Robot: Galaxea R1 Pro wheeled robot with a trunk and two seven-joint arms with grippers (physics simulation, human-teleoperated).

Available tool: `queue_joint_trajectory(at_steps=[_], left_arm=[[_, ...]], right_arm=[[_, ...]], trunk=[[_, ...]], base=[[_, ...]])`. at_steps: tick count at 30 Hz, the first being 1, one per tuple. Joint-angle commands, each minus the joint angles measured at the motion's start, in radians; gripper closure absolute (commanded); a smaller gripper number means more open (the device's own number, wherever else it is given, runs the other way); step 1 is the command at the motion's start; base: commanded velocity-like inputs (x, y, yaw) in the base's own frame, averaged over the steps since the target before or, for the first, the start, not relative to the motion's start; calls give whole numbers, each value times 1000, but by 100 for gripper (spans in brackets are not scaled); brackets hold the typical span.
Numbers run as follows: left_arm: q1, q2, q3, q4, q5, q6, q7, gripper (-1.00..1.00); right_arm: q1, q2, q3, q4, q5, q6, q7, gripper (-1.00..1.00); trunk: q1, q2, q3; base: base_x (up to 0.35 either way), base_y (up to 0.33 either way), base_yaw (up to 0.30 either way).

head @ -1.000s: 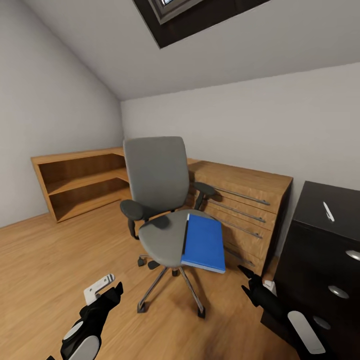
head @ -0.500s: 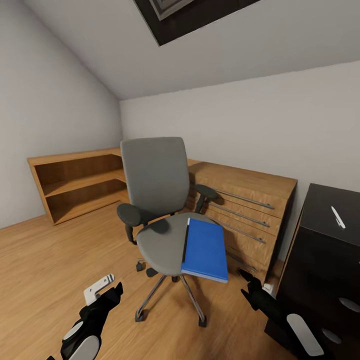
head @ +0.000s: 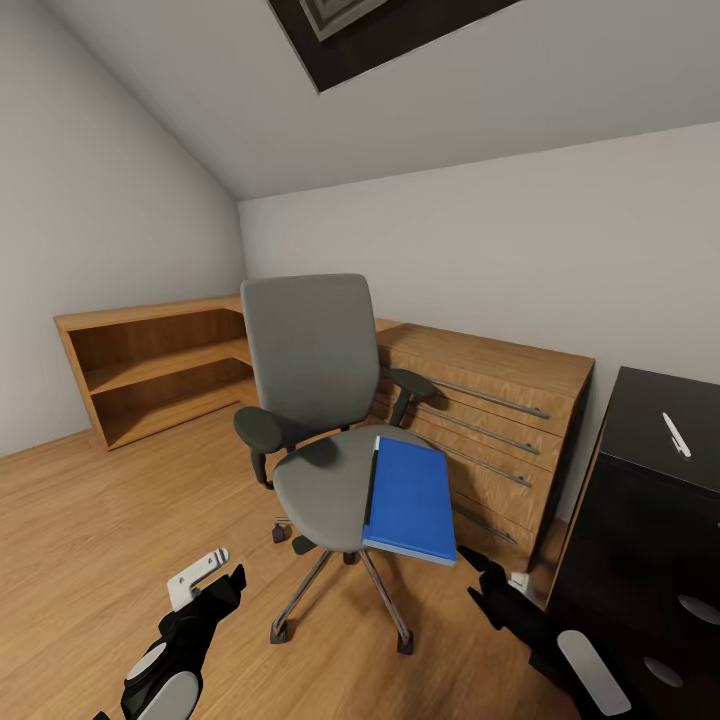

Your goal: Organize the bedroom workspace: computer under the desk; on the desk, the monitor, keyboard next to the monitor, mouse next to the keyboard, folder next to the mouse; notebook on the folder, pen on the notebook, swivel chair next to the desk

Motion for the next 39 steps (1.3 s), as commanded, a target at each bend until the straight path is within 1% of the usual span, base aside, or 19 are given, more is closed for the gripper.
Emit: queue_joint_trajectory(at_steps=[1, 6, 10, 15, 24, 27, 39], left_arm=[[-1, 1, -2, -1, 1, 5, 6, -100], [-1, 1, -2, -1, 1, 5, 6, -100], [-1, 1, -2, -1, 1, 5, 6, -100], [-1, 1, -2, -1, 2, 5, 6, -100], [-1, 0, -2, 0, 2, 6, 6, -100], [-1, 0, -2, -1, 2, 6, 6, -100], [-1, 0, -2, 0, 3, 5, 6, -100]], right_arm=[[-1, 0, 2, 0, -3, 7, 1, -100], [-1, 6, 20, -2, -3, 7, 3, -100], [-1, 8, 54, -7, -3, 8, 5, -100], [-1, 8, 68, -9, -3, 8, 6, -100], [-1, 8, 73, -14, -3, 8, 6, -100], [-1, 8, 73, -14, -3, 8, 6, -100], [-1, 8, 73, -14, -2, 7, 6, -100]], trunk=[[0, 0, -1], [0, 0, -1], [0, 0, -1], [0, 0, -1], [0, 0, -1], [-2, 0, 11], [-2, 0, 11]], base=[[0, 0, 0], [0, 0, 0], [0, 0, 0], [0, 0, 0], [0, 0, 0], [0, 0, 0], [0, 0, 0]])
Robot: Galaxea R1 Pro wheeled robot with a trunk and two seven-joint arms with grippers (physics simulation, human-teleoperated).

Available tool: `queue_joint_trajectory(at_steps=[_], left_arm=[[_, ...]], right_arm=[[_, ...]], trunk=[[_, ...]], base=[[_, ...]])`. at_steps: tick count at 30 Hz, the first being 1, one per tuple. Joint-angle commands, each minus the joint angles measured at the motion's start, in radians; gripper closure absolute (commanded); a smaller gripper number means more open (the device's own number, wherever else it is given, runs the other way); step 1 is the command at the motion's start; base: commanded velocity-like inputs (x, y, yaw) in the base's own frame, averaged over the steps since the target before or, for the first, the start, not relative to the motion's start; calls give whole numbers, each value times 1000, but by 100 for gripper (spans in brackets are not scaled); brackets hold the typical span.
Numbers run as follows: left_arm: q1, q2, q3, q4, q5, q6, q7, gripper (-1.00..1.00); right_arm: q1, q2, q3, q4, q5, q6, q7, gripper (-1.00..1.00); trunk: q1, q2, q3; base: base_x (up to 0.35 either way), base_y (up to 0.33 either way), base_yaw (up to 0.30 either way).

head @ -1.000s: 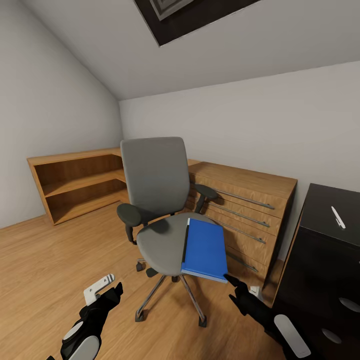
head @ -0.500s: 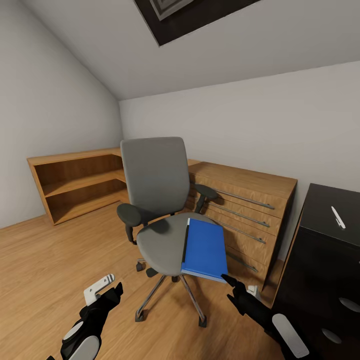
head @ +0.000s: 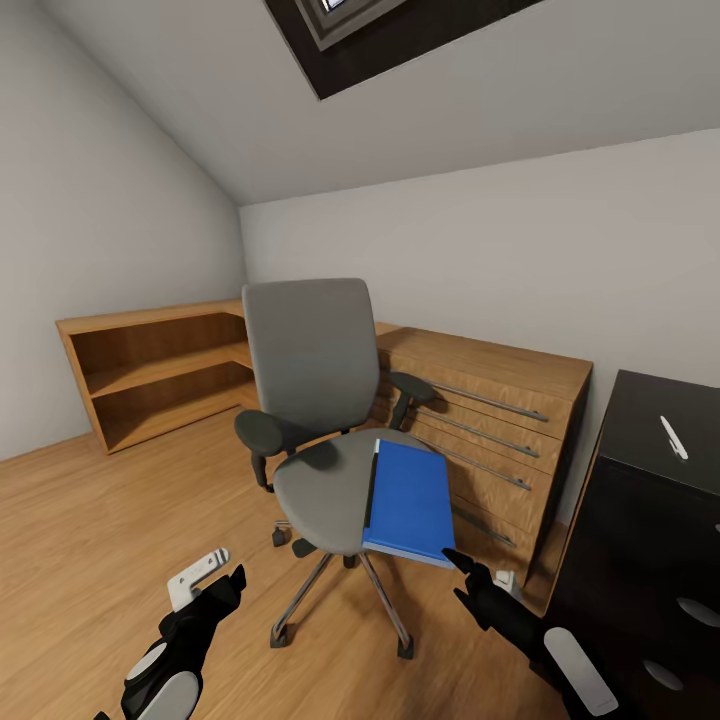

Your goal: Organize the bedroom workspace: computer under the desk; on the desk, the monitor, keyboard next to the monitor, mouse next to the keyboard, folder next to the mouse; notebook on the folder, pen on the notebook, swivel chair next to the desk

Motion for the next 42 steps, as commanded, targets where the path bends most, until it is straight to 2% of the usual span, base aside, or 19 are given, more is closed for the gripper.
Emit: queue_joint_trajectory(at_steps=[1, 32, 37, 42], left_arm=[[-1, 1, -2, -1, 2, 5, 6, -100], [-1, 0, -2, 2, 2, 6, 7, -100], [-1, -1, -2, 2, 2, 6, 7, -100], [-1, -1, -2, 2, 2, 5, 7, -100]], right_arm=[[-1, 0, -2, 0, -4, 6, 1, -100], [-1, -3, -4, -3, 2, 5, 2, -100], [-1, -5, -4, -13, 21, 4, 58, -100], [-1, -6, -6, -13, 40, 3, 74, -100]], trunk=[[0, 0, -1], [0, 0, -1], [0, 0, -1], [0, 0, -1]], base=[[24, 8, 0], [18, 9, 0], [0, 0, 0], [0, 0, 0]])
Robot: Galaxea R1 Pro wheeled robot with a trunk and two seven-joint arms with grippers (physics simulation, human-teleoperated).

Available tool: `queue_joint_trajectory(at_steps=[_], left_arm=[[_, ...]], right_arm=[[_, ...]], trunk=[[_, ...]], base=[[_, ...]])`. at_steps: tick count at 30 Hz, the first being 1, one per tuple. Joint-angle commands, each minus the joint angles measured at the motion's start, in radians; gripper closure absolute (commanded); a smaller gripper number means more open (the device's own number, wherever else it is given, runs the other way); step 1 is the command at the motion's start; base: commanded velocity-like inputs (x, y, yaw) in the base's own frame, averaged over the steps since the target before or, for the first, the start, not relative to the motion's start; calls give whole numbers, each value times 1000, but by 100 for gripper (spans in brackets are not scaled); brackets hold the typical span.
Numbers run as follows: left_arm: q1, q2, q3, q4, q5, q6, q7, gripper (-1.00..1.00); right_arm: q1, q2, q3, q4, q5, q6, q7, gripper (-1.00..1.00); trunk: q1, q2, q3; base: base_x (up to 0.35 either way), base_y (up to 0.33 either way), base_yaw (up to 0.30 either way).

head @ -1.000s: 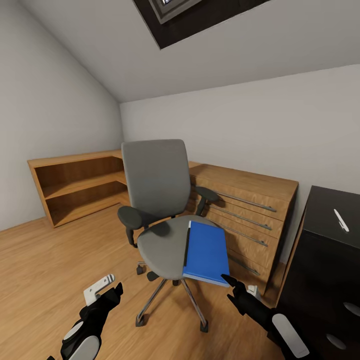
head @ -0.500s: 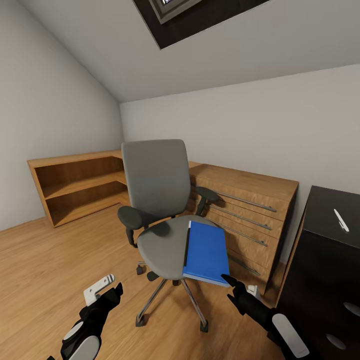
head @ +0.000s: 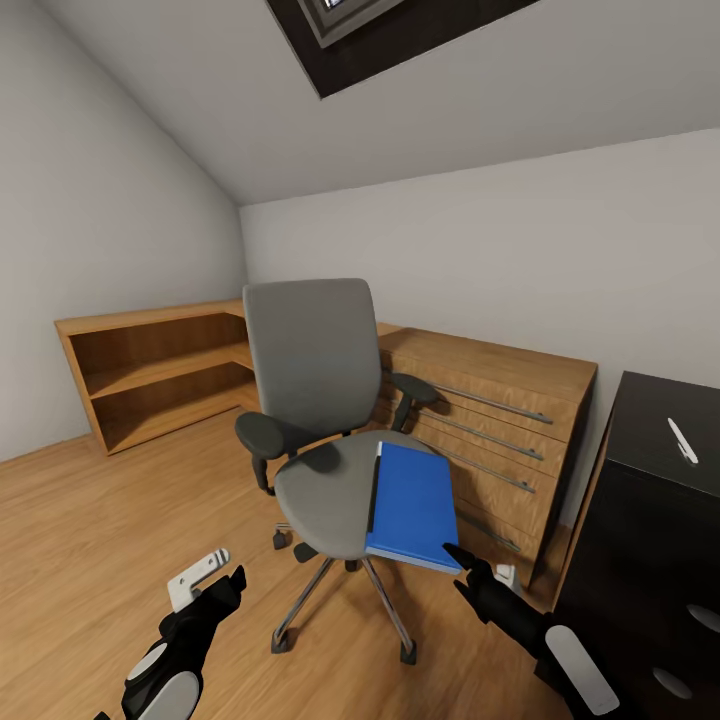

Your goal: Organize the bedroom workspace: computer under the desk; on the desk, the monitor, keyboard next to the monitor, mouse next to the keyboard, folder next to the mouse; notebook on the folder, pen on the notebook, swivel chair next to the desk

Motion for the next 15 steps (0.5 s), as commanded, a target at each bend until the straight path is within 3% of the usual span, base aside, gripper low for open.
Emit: queue_joint_trajectory(at_steps=[1, 15], left_arm=[[-1, 1, -2, -1, 1, 5, 6, -100], [-1, 1, -2, -1, 1, 5, 6, -100]], right_arm=[[-1, 0, -3, 0, -4, 8, 1, -100], [-1, 0, -3, 0, 0, 8, 4, -100]], trunk=[[0, 0, -1], [0, 0, -1]], base=[[0, 0, 0], [0, 0, 0]])
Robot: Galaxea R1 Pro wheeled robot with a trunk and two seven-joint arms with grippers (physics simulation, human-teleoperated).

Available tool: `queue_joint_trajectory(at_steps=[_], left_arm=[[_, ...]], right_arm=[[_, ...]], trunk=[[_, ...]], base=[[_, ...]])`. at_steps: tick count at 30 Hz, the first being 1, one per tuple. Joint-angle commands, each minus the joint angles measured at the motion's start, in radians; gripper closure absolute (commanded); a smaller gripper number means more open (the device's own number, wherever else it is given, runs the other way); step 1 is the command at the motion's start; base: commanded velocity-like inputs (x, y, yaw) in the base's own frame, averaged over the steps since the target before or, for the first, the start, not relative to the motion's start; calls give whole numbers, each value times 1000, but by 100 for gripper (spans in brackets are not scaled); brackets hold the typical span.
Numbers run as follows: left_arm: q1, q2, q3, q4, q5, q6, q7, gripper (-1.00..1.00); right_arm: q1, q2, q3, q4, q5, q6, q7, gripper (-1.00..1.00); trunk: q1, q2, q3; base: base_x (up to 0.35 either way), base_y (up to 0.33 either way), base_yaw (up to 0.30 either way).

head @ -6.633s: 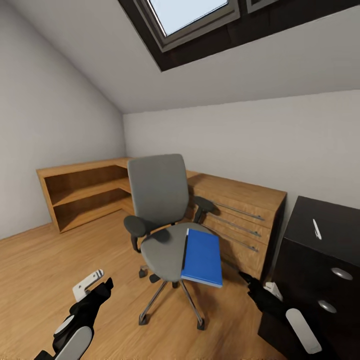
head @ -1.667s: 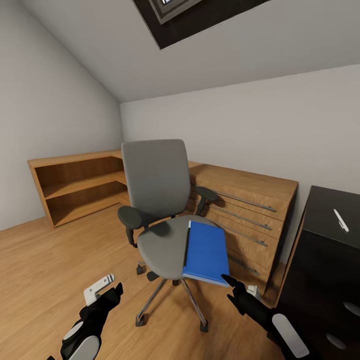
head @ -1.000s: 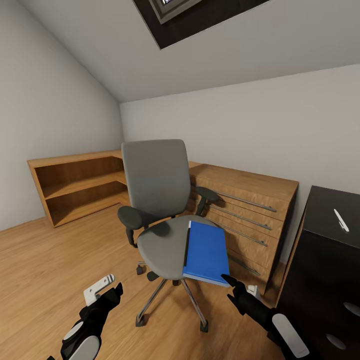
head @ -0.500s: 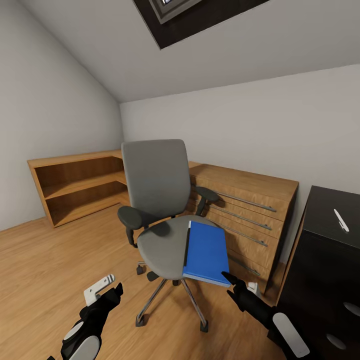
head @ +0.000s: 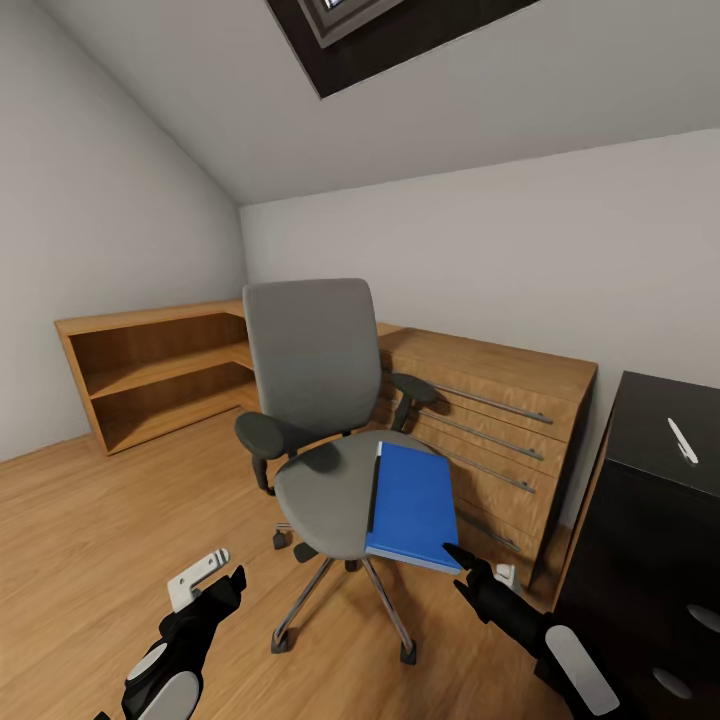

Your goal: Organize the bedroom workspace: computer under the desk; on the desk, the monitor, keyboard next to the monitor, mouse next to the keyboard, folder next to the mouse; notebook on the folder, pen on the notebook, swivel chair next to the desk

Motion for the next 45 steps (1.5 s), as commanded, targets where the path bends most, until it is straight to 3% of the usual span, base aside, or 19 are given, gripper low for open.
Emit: queue_joint_trajectory(at_steps=[1, 6, 9, 16, 45], left_arm=[[-1, 1, -2, -1, 1, 5, 6, -100], [-1, 1, -3, -1, 0, 5, 6, -100], [-1, 2, -31, -1, -1, 5, 7, -100], [-1, 2, -54, 0, -2, 5, 8, -100], [-1, 3, -56, 0, -2, 5, 8, -100]], right_arm=[[-1, 0, -2, 0, -5, 8, 1, -100], [-1, 0, -3, 1, -5, 8, 1, -100], [-1, 0, -2, 1, -5, 8, 1, -100], [-1, 0, -3, 2, -5, 8, 1, -100], [-1, 0, -1, 0, -5, 9, 1, -100]], trunk=[[0, 0, -1], [0, 0, -1], [0, 0, -1], [0, 0, -1], [0, 0, -1]], base=[[0, 0, 0], [22, 0, 0], [91, 0, 0], [24, 0, 0], [10, 8, 0]])
